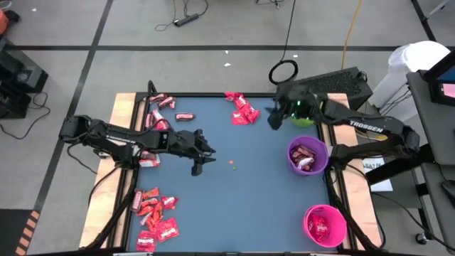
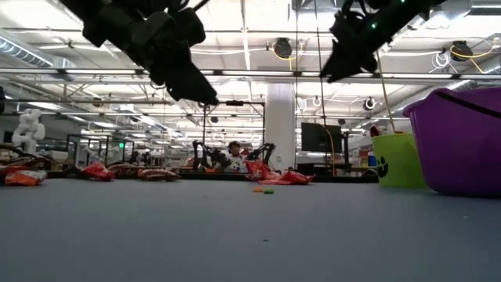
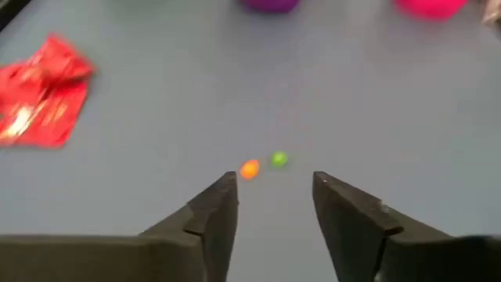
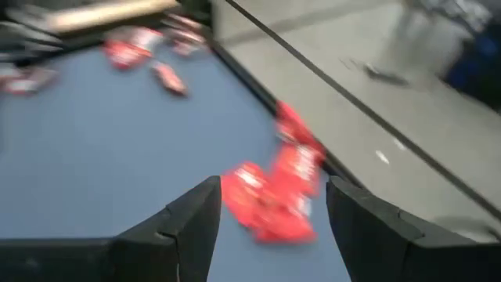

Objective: Organize candy in baskets
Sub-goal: Put the orange chocolate bar into the green bucket

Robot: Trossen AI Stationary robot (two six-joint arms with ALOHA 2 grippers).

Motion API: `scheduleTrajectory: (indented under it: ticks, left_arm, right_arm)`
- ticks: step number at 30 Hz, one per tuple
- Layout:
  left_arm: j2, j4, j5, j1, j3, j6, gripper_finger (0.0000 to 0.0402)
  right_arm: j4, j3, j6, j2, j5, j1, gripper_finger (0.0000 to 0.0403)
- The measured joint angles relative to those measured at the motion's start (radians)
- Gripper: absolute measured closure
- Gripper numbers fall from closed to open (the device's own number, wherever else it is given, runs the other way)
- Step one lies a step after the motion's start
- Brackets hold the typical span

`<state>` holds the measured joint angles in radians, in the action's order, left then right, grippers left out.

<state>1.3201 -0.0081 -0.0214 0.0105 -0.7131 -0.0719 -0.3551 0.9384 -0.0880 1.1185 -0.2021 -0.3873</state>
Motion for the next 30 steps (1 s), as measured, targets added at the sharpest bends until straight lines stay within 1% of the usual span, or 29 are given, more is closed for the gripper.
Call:
scheduleTrajectory:
  ticks: [1, 3, 6, 9, 10, 12, 15, 20, 22, 25, 30]
  left_arm:
    - [0.0, -0.048, 0.014, 0.009, -0.018, 0.0, 0.0222]
    - [0.0, -0.144, 0.085, 0.025, -0.052, 0.0, 0.0211]
    - [0.0, -0.262, 0.251, 0.048, -0.085, 0.001, 0.0206]
    - [0.0, -0.328, 0.424, 0.083, -0.096, -0.017, 0.0205]
    - [0.0, -0.347, 0.462, 0.099, -0.096, -0.032, 0.0205]
    - [0.0, -0.38, 0.503, 0.14, -0.096, -0.082, 0.0205]
    - [0.0, -0.461, 0.532, 0.222, -0.096, -0.157, 0.0207]
    - [0.0, -0.554, 0.535, 0.397, -0.096, -0.255, 0.0219]
    - [0.0, -0.563, 0.524, 0.462, -0.096, -0.265, 0.0224]
    - [0.013, -0.536, 0.474, 0.547, -0.089, -0.261, 0.023]
    - [0.09, -0.514, 0.44, 0.649, -0.086, -0.256, 0.0231]
  right_arm:
    - [0.048, -0.018, 0.006, 0.003, 0.0, 0.034, 0.0184]
    - [0.139, -0.06, 0.017, 0.006, 0.0, 0.097, 0.0183]
    - [0.253, -0.129, 0.017, 0.006, 0.0, 0.177, 0.0183]
    - [0.375, -0.206, 0.006, 0.006, 0.0, 0.241, 0.0183]
    - [0.41, -0.23, 0.008, 0.006, -0.001, 0.259, 0.0183]
    - [0.477, -0.273, 0.019, 0.007, -0.001, 0.291, 0.0183]
    - [0.563, -0.321, 0.034, 0.007, -0.001, 0.333, 0.0183]
    - [0.671, -0.356, 0.091, 0.007, -0.004, 0.41, 0.0183]
    - [0.7, -0.358, 0.104, 0.008, -0.003, 0.436, 0.0184]
    - [0.731, -0.358, 0.111, 0.013, -0.003, 0.464, 0.0183]
    - [0.743, -0.358, 0.112, 0.027, -0.003, 0.482, 0.0183]
